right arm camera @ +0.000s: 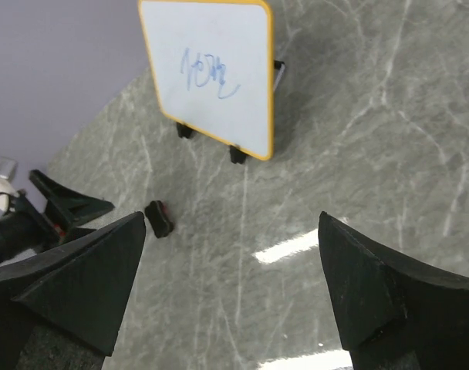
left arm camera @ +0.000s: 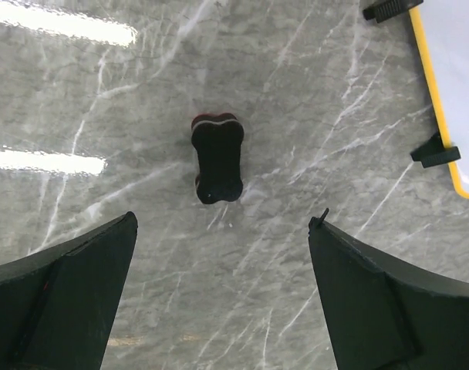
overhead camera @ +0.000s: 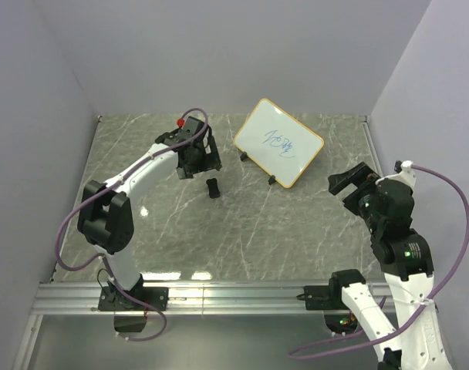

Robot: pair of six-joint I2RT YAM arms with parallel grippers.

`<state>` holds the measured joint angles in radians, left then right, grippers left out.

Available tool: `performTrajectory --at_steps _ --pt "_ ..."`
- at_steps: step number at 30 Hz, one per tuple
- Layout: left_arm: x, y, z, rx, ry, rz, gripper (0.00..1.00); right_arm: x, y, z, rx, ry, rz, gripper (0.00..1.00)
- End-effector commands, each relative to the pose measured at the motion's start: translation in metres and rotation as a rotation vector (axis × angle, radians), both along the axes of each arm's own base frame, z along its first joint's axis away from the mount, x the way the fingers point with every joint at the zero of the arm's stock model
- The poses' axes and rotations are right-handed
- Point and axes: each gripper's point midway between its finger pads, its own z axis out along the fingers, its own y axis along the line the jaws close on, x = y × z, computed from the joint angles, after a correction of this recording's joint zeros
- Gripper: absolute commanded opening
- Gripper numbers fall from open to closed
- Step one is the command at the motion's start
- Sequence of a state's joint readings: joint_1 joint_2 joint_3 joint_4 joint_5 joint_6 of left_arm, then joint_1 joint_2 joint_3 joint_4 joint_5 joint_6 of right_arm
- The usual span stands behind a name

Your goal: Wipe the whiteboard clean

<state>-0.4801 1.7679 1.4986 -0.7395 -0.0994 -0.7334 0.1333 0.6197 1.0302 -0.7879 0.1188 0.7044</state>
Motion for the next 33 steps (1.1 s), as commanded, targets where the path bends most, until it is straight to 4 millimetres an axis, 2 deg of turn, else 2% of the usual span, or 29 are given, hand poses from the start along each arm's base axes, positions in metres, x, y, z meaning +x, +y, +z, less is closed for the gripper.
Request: performTrajectory --at_steps 1,7,12,17,21,22,26,29,31,32,33 --pt "0.002 0.006 -0.007 0.062 0.000 0.005 0.99 -0.009 -0.008 -0.018 -0.077 0.064 -0.001 0.99" --pt "-0.001 -0.004 -0.039 0.017 0.021 -0.020 0.99 -0.022 -0.012 -0.034 -0.112 0.118 0.006 0.98" --pt "0.009 -0.021 -0.058 -0.044 0.002 -0.046 0.99 -0.030 -0.013 -0.039 -0.120 0.145 0.014 0.98" --pt "0.017 -0.042 -0.059 -0.097 -0.015 -0.075 0.99 -0.034 -0.014 -0.042 -0.133 0.155 0.016 0.97" --pt "0.024 -0.054 -0.067 -0.102 -0.016 -0.082 1.00 -0.035 -0.015 -0.037 -0.147 0.149 0.019 0.97" --pt "0.025 -0.055 -0.075 -0.096 0.001 -0.078 1.00 -0.035 -0.016 -0.036 -0.153 0.148 0.019 0.97" --pt "0.024 -0.064 -0.083 -0.108 0.022 -0.091 0.99 -0.035 -0.020 -0.033 -0.178 0.145 0.011 0.97" --pt "0.026 -0.071 -0.082 -0.119 0.032 -0.092 0.99 -0.035 -0.021 -0.033 -0.189 0.139 0.013 0.98" --pt "0.031 -0.079 -0.063 -0.136 0.000 -0.097 0.99 -0.034 -0.021 -0.037 -0.193 0.147 0.013 0.97" --pt "0.028 -0.086 -0.054 -0.136 -0.006 -0.112 0.99 -0.033 -0.021 -0.038 -0.191 0.148 0.016 0.97" --pt "0.033 -0.095 -0.027 -0.171 -0.043 -0.107 0.99 -0.033 -0.020 -0.042 -0.191 0.157 0.021 0.97"
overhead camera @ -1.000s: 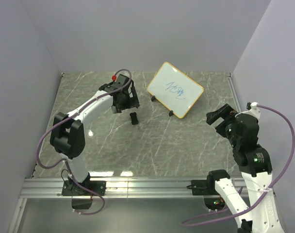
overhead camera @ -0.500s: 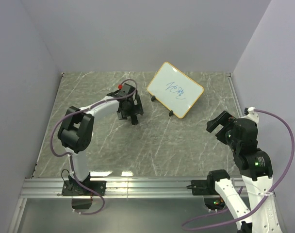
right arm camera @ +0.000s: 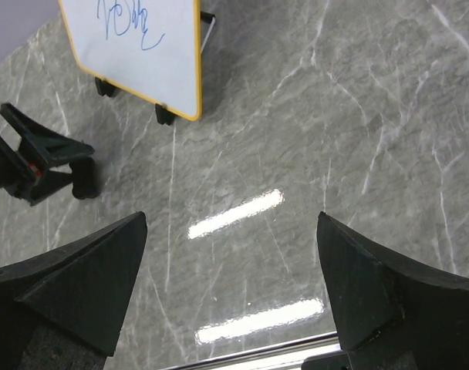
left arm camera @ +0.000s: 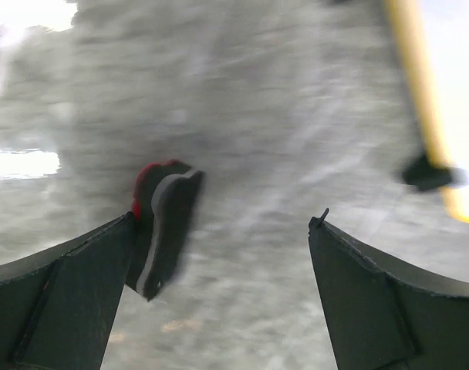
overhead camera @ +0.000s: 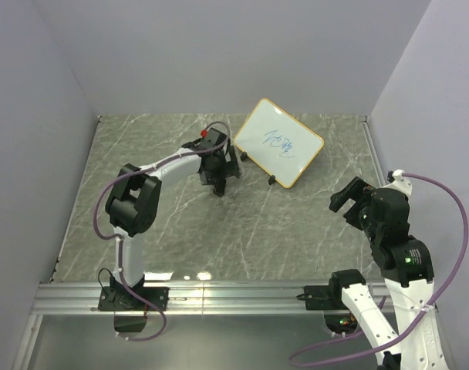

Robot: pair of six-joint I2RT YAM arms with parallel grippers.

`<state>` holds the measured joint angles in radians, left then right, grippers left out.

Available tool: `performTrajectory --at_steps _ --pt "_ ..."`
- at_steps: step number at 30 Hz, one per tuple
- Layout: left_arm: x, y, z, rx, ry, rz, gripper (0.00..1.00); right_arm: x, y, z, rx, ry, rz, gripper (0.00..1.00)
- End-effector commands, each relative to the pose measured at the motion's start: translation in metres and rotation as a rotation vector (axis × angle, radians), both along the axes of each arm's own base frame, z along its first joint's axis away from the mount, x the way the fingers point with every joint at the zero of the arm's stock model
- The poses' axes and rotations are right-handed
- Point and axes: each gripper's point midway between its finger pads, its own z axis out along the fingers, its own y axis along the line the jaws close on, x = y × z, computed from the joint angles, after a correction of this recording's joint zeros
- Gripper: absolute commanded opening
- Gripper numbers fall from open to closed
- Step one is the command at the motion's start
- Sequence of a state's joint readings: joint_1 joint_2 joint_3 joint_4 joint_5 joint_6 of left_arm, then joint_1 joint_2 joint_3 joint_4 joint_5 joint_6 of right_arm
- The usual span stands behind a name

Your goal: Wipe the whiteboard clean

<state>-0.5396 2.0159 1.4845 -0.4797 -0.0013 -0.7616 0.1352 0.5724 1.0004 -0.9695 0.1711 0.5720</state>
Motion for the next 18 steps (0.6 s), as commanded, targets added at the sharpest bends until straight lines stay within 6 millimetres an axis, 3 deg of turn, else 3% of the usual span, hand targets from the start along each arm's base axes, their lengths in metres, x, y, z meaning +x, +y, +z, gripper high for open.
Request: performTrajectory --at_steps 1,2,3,5,8,11,13,15,17,18 --pt "0.007 -0.043 0.075 -0.133 -0.098 -0.034 0.99 0.001 -0.002 -0.001 -0.026 -0.003 0.009 0.97" --pt "0.008 -0.056 0.098 -0.194 -0.135 -0.055 1.00 0.001 -0.001 -0.002 -0.026 -0.002 0.012 0.97" --pt "0.007 -0.068 0.136 -0.261 -0.199 -0.078 0.99 0.002 -0.001 -0.005 -0.024 0.003 0.009 0.98" --pt "-0.005 -0.096 0.176 -0.354 -0.241 -0.139 1.00 0.003 0.000 -0.007 -0.020 -0.002 0.010 0.98" --pt "-0.017 -0.110 0.184 -0.326 -0.248 -0.181 0.99 0.005 0.002 -0.010 -0.008 0.003 0.017 0.97" --pt "-0.022 -0.090 0.151 -0.216 -0.202 -0.147 1.00 0.006 0.005 -0.011 0.003 0.000 0.021 0.97" --pt "-0.016 -0.070 0.148 -0.185 -0.212 -0.131 0.99 0.006 0.004 -0.012 0.005 -0.002 0.020 0.97" --pt "-0.015 -0.058 0.133 -0.128 -0.219 -0.163 0.99 0.005 0.005 -0.015 0.004 0.005 0.025 0.97" --pt "-0.015 -0.050 0.115 -0.062 -0.193 -0.206 0.99 0.003 0.006 -0.017 0.006 0.005 0.032 0.97" --pt "-0.015 -0.045 0.095 0.005 -0.172 -0.247 0.99 0.002 0.007 -0.018 0.006 0.007 0.037 0.98"
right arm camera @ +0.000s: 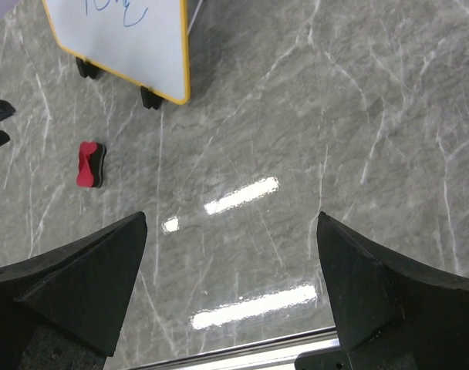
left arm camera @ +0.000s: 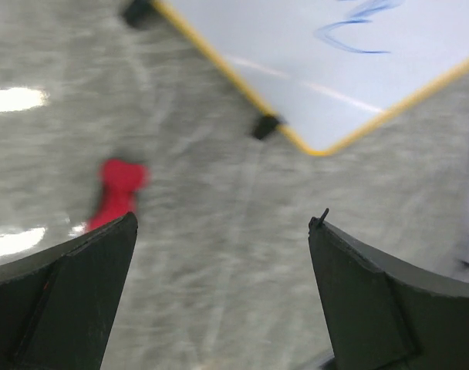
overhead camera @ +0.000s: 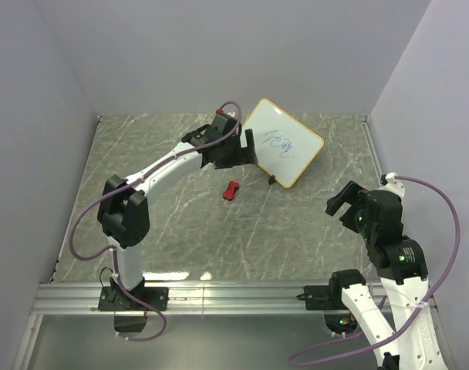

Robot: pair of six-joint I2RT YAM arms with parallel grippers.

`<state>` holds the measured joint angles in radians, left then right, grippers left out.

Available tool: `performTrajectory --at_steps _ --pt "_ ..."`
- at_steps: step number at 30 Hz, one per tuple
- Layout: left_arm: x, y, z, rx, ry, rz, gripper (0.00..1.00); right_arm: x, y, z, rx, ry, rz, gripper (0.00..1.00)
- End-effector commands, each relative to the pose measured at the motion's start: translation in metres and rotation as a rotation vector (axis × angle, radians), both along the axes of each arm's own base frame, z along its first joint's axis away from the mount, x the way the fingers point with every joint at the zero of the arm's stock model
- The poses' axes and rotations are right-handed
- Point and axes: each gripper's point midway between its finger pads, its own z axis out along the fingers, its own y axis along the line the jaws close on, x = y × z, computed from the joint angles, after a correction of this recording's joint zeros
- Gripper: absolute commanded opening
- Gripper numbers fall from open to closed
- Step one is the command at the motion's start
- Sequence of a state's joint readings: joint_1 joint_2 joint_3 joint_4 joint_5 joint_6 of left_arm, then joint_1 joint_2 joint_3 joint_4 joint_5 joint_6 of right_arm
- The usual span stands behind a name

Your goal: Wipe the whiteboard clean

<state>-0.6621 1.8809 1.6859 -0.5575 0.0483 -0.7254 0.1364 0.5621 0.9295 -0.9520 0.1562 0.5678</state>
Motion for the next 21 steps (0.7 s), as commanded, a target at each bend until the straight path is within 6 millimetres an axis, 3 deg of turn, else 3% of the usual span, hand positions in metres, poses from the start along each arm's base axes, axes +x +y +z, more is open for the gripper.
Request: performTrajectory --at_steps 1,4,7,21 --pt "-0.001 0.030 -0.048 0.208 0.034 -0.073 0.99 0.002 0.004 0.006 0.009 -0.041 0.024 0.97" --pt "-0.005 0.047 -0.084 0.331 0.044 -0.104 1.00 0.001 0.008 0.011 0.008 -0.042 0.054 0.97" --pt "-0.008 0.057 -0.105 0.387 0.056 -0.129 1.00 0.000 0.011 0.013 0.007 -0.047 0.075 0.97" --pt "-0.011 0.063 -0.146 0.462 0.094 -0.182 0.94 0.003 0.012 0.004 0.008 0.008 0.070 0.93"
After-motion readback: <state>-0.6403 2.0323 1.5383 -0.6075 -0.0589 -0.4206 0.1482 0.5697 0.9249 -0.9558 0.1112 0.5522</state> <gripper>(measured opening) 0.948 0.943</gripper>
